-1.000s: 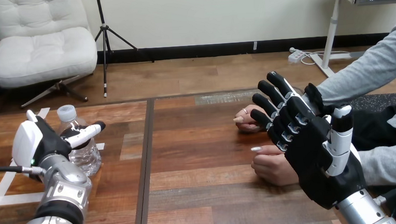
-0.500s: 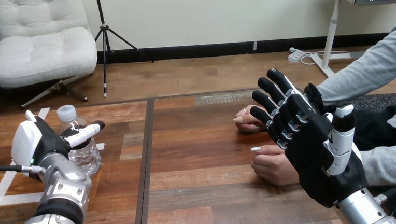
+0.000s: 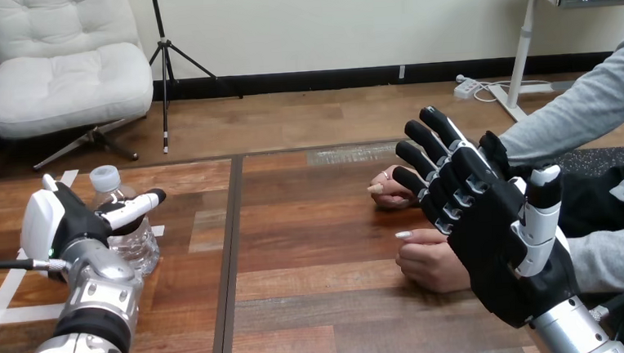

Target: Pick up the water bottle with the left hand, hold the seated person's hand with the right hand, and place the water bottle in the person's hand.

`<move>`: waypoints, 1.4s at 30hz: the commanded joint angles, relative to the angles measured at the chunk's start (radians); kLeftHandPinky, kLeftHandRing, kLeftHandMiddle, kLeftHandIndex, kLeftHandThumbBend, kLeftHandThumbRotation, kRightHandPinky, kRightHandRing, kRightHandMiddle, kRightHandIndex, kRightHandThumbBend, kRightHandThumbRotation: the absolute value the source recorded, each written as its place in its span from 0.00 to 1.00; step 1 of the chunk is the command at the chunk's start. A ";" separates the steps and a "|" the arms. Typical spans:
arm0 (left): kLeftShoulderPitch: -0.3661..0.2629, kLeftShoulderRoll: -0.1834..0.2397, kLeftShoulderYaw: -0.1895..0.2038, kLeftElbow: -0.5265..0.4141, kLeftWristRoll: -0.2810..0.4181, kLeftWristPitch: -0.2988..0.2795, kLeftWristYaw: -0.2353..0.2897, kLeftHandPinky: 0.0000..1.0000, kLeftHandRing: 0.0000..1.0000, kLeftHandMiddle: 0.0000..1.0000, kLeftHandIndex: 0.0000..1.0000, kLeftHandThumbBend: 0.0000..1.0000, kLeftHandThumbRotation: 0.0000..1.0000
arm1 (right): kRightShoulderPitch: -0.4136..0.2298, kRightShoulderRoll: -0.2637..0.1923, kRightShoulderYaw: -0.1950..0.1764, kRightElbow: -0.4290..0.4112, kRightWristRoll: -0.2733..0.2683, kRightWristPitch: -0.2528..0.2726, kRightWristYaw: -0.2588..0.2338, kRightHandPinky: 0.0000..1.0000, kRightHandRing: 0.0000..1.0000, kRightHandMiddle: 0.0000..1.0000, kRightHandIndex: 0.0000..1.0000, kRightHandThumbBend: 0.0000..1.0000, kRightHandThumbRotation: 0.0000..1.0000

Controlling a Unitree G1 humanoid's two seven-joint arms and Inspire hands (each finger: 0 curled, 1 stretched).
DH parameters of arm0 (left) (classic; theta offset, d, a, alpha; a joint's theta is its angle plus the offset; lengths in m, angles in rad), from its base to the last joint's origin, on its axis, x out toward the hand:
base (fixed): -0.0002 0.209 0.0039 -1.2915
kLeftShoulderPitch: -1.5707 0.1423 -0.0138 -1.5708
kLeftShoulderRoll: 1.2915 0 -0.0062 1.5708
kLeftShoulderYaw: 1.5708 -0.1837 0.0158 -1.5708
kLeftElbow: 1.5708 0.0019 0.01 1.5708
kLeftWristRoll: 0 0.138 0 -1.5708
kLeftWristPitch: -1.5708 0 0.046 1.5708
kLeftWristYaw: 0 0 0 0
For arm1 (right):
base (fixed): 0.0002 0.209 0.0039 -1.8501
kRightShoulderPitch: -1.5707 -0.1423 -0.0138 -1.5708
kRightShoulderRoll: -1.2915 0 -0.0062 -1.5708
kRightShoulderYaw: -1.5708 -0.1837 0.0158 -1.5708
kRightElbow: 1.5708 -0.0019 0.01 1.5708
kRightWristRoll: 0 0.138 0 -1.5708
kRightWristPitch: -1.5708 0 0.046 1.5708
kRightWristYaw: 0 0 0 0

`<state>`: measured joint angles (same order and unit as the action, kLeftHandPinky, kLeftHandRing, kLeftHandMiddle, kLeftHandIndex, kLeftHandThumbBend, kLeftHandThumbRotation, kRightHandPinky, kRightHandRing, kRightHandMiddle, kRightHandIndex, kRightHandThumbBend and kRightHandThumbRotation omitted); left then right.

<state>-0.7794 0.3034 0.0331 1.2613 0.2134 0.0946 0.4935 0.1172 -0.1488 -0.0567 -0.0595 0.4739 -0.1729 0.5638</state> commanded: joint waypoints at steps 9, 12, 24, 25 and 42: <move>-0.101 0.026 0.010 0.005 -0.009 -0.018 -0.007 0.80 0.86 0.88 0.88 1.00 0.25 | -0.023 0.016 -0.014 -0.052 0.019 -0.022 0.000 1.00 1.00 1.00 1.00 1.00 1.00; -0.105 0.023 0.014 -0.001 -0.014 -0.013 -0.017 0.72 0.80 0.83 0.84 1.00 0.25 | -0.023 0.017 -0.014 -0.052 0.017 -0.025 -0.001 1.00 1.00 1.00 1.00 1.00 1.00; -0.107 0.028 0.020 -0.007 -0.024 -0.031 -0.079 0.60 0.72 0.77 0.77 0.96 0.18 | -0.024 0.016 -0.014 -0.052 0.017 -0.026 0.004 1.00 1.00 1.00 1.00 1.00 1.00; -0.105 0.029 0.021 -0.006 -0.024 -0.038 -0.083 0.60 0.72 0.77 0.77 0.95 0.17 | -0.024 0.017 -0.014 -0.053 0.017 -0.026 0.003 1.00 1.00 1.00 1.00 1.00 1.00; -0.119 0.024 -0.001 0.002 -0.001 -0.019 -0.078 0.46 0.57 0.62 0.66 0.94 0.01 | -0.022 0.020 -0.013 -0.058 0.018 -0.024 0.001 1.00 1.00 1.00 1.00 1.00 1.00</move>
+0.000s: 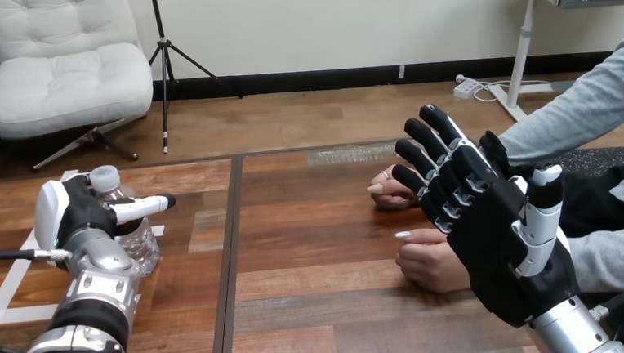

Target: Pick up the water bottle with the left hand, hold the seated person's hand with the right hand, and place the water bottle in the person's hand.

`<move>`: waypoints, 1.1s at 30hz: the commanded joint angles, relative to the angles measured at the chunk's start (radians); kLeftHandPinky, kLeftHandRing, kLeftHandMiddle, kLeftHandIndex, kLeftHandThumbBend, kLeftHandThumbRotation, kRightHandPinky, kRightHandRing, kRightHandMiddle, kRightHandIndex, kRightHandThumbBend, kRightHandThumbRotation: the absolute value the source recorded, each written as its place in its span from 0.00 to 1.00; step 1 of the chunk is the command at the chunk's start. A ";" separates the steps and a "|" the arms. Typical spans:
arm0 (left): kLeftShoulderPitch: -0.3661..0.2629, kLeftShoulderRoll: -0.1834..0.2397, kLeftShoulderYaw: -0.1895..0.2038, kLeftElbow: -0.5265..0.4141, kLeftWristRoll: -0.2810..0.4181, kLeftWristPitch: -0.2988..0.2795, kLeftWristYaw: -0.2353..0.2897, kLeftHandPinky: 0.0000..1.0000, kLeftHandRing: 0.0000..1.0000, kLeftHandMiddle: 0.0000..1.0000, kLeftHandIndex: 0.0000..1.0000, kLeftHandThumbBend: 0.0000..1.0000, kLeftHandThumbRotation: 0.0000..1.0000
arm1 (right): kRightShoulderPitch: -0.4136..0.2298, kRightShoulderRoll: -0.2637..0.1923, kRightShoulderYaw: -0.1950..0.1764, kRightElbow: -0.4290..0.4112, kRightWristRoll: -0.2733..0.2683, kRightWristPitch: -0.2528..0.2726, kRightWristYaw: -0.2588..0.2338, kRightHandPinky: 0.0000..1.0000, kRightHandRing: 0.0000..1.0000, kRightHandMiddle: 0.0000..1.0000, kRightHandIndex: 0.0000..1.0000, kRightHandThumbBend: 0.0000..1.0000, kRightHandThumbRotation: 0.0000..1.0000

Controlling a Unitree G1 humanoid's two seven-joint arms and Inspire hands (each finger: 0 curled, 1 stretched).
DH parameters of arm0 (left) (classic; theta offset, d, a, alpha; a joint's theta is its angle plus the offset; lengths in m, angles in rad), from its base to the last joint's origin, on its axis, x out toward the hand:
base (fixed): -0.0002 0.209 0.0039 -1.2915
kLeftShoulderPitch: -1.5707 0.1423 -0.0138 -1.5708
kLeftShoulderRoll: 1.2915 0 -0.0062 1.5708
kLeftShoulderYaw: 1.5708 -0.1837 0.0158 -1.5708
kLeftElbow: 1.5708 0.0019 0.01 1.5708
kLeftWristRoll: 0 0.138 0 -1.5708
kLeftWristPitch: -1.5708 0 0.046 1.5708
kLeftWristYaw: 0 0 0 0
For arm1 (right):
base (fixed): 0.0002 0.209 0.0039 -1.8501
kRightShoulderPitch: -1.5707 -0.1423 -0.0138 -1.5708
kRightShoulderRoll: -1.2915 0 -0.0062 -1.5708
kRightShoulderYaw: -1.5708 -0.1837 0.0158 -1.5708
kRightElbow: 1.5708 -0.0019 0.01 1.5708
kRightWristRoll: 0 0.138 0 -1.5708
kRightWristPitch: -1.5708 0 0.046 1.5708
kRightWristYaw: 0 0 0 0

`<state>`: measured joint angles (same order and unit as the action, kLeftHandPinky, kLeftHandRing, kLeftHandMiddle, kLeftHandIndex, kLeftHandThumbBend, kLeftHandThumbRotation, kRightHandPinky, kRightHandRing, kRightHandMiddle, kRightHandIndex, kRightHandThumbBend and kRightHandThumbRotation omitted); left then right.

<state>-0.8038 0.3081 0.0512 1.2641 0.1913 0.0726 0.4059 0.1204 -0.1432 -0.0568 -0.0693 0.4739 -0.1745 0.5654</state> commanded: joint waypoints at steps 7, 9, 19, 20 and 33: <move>-0.106 0.017 -0.039 0.000 0.043 0.034 0.003 0.42 0.52 0.58 0.59 0.93 0.00 | -0.025 0.016 -0.013 -0.050 0.021 -0.019 0.000 1.00 1.00 1.00 1.00 1.00 1.00; -0.110 0.014 -0.045 -0.002 0.049 0.042 0.006 0.41 0.52 0.57 0.58 0.93 0.00 | -0.025 0.017 -0.014 -0.050 0.020 -0.020 0.000 1.00 1.00 1.00 1.00 1.00 1.00; -0.110 0.004 -0.064 -0.001 0.063 0.046 0.027 0.35 0.45 0.51 0.49 0.91 0.00 | -0.021 0.021 -0.014 -0.058 0.017 -0.018 -0.003 1.00 1.00 1.00 1.00 1.00 1.00; -0.110 0.004 -0.064 0.000 0.064 0.046 0.028 0.34 0.44 0.50 0.49 0.90 0.00 | -0.020 0.023 -0.014 -0.059 0.015 -0.018 -0.005 1.00 1.00 0.99 1.00 1.00 1.00; -0.112 0.001 -0.071 0.015 0.074 0.044 0.035 0.26 0.34 0.42 0.47 0.82 0.00 | -0.020 0.021 -0.016 -0.064 0.018 -0.014 0.000 1.00 1.00 0.99 1.00 1.00 1.00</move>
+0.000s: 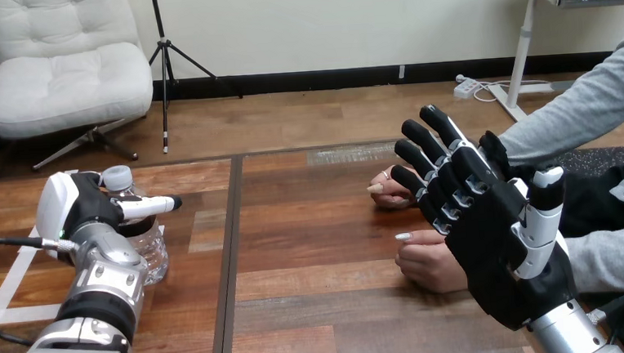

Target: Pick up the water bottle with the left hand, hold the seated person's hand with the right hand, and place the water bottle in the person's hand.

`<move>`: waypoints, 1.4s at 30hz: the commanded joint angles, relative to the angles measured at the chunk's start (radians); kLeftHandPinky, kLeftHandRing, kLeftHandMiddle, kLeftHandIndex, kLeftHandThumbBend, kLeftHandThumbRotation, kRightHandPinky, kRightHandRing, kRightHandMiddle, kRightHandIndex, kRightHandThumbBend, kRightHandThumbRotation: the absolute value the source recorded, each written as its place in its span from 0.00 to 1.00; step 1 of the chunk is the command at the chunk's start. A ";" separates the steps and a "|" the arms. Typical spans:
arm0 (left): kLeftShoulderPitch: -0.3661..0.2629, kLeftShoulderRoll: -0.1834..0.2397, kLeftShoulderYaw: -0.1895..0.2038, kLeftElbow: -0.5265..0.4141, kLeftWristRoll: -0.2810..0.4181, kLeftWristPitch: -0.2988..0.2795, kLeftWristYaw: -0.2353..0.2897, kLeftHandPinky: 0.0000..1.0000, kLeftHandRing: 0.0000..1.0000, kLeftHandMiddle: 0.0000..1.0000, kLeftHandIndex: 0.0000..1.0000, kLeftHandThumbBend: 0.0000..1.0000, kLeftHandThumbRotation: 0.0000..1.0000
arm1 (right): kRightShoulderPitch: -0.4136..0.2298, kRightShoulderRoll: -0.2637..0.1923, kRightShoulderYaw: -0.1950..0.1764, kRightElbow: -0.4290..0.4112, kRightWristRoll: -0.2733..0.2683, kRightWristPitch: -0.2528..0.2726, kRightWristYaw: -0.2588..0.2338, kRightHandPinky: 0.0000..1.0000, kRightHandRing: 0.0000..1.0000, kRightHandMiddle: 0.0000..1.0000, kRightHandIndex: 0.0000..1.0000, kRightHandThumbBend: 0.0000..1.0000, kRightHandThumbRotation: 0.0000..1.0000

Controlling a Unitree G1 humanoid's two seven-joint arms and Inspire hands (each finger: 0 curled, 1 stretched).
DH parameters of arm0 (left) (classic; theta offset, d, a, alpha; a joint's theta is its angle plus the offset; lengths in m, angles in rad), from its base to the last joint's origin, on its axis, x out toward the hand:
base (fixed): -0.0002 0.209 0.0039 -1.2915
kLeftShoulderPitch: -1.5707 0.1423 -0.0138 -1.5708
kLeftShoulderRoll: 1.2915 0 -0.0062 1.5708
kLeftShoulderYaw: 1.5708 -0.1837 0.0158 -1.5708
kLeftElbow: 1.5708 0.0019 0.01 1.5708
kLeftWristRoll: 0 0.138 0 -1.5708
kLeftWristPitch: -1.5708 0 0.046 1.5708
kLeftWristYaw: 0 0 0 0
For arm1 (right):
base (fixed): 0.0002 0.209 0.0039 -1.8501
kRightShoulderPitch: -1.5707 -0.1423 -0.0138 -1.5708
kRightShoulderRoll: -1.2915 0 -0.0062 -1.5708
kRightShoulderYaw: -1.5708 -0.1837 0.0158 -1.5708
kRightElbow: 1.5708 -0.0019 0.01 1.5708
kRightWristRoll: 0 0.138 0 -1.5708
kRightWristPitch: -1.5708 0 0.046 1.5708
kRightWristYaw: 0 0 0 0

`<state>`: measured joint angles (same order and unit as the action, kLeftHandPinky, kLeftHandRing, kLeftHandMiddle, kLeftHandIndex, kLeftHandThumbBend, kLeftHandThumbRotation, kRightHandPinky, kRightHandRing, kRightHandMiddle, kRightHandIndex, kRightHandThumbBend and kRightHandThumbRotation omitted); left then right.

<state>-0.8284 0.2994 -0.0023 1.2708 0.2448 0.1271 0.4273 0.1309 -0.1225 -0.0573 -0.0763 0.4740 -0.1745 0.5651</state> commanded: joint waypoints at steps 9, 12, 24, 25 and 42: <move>-0.088 0.012 -0.025 0.006 0.025 -0.009 0.010 0.24 0.32 0.39 0.49 0.78 0.00 | -0.031 0.003 -0.015 -0.055 0.016 -0.017 -0.001 1.00 1.00 0.99 1.00 1.00 1.00; -0.087 0.012 -0.026 0.004 0.024 -0.012 0.010 0.24 0.31 0.39 0.49 0.77 0.00 | -0.030 0.004 -0.015 -0.055 0.016 -0.016 -0.002 1.00 1.00 0.99 1.00 1.00 1.00; -0.086 0.015 -0.024 -0.001 0.014 -0.013 0.006 0.21 0.28 0.35 0.49 0.73 0.00 | -0.035 0.002 -0.016 -0.050 0.013 -0.016 -0.003 1.00 1.00 1.00 1.00 1.00 1.00; -0.086 0.015 -0.023 -0.002 0.013 -0.013 0.007 0.21 0.28 0.35 0.49 0.73 0.00 | -0.035 0.002 -0.016 -0.049 0.012 -0.017 -0.003 1.00 1.00 1.00 1.00 1.00 1.00; -0.059 0.017 -0.023 -0.038 0.011 -0.077 0.030 0.26 0.33 0.40 0.50 0.71 0.00 | -0.044 -0.004 -0.022 -0.042 -0.007 -0.012 -0.028 1.00 1.00 0.99 1.00 1.00 1.00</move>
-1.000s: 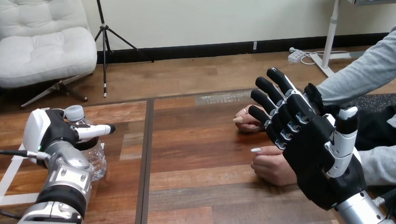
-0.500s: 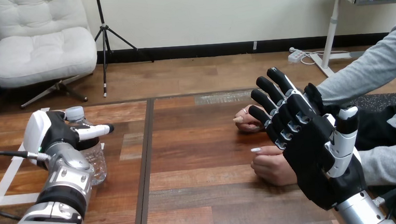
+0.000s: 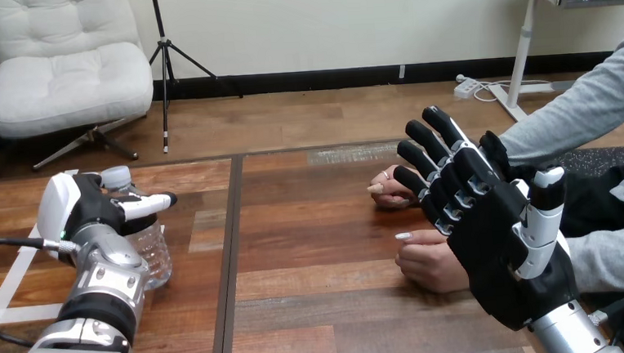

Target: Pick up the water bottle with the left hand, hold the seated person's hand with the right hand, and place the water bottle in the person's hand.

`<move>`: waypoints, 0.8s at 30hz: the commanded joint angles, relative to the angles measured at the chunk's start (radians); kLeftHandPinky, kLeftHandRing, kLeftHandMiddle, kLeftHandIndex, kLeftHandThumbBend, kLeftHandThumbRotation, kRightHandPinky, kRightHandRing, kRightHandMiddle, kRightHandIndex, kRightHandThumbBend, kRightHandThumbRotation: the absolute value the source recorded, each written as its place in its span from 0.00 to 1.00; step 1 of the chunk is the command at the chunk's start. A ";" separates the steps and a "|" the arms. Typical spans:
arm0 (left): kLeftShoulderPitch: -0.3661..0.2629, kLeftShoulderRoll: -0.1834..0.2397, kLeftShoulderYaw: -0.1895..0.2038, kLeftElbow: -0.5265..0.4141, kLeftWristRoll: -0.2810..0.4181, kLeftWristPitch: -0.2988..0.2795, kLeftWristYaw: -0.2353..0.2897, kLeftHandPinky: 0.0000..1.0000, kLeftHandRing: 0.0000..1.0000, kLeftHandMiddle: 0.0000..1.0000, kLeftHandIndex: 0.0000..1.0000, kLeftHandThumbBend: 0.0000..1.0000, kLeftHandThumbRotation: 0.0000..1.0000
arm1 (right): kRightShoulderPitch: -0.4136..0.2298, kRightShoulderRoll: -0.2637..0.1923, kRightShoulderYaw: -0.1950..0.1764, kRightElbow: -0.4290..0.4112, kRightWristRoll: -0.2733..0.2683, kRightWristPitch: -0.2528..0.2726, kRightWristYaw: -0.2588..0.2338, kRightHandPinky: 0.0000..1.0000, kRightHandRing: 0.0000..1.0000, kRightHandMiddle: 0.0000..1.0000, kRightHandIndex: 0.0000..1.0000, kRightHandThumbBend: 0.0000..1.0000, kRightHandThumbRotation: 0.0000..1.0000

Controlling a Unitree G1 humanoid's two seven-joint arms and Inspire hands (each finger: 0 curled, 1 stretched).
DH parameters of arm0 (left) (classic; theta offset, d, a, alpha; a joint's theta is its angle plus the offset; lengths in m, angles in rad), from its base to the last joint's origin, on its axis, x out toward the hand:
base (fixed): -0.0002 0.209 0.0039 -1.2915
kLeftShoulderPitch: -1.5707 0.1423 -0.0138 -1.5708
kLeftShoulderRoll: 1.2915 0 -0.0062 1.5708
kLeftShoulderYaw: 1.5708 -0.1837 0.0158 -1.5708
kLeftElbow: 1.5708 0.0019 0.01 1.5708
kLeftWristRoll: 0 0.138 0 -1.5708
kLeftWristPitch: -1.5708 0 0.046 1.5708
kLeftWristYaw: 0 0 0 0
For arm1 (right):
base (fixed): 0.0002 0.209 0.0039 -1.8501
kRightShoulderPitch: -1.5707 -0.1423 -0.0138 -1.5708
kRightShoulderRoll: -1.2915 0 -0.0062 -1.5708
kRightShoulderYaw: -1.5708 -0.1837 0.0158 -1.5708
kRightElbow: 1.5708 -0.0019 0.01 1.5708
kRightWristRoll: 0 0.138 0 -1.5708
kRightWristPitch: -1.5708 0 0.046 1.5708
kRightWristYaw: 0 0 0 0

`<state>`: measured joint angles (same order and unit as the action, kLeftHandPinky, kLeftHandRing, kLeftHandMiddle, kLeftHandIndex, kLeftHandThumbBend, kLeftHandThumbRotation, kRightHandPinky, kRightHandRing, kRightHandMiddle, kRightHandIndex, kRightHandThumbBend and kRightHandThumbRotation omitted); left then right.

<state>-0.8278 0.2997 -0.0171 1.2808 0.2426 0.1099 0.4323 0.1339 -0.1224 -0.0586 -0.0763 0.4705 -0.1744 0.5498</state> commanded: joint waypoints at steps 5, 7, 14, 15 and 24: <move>-0.047 0.016 -0.015 -0.071 0.020 -0.088 0.040 0.29 0.37 0.44 0.50 0.70 0.00 | -0.051 -0.007 -0.023 -0.031 -0.005 -0.019 -0.015 1.00 1.00 0.98 1.00 1.00 1.00; -0.042 0.017 -0.017 -0.071 0.022 -0.103 0.042 0.30 0.38 0.46 0.50 0.70 0.00 | -0.053 -0.009 -0.024 -0.030 -0.016 -0.022 -0.023 1.00 1.00 0.98 1.00 1.00 1.00; -0.020 0.015 -0.013 -0.095 0.018 -0.159 0.063 0.34 0.43 0.49 0.51 0.69 0.00 | -0.066 -0.012 -0.032 -0.005 -0.026 -0.036 -0.018 1.00 1.00 0.97 1.00 1.00 1.00; -0.015 0.013 -0.011 -0.107 0.015 -0.168 0.065 0.34 0.43 0.50 0.51 0.69 0.00 | -0.068 -0.013 -0.033 -0.004 -0.030 -0.034 -0.019 1.00 1.00 0.97 1.00 1.00 1.00; 0.024 0.014 -0.011 -0.162 0.017 -0.235 0.077 0.35 0.44 0.49 0.51 0.69 0.00 | -0.094 -0.024 -0.041 0.027 -0.072 -0.045 -0.024 1.00 1.00 0.97 1.00 1.00 1.00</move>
<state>-0.7899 0.2999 -0.0194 1.2085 0.2447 -0.0657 0.4886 0.1259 -0.1278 -0.0860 -0.0660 0.4204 -0.1864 0.5292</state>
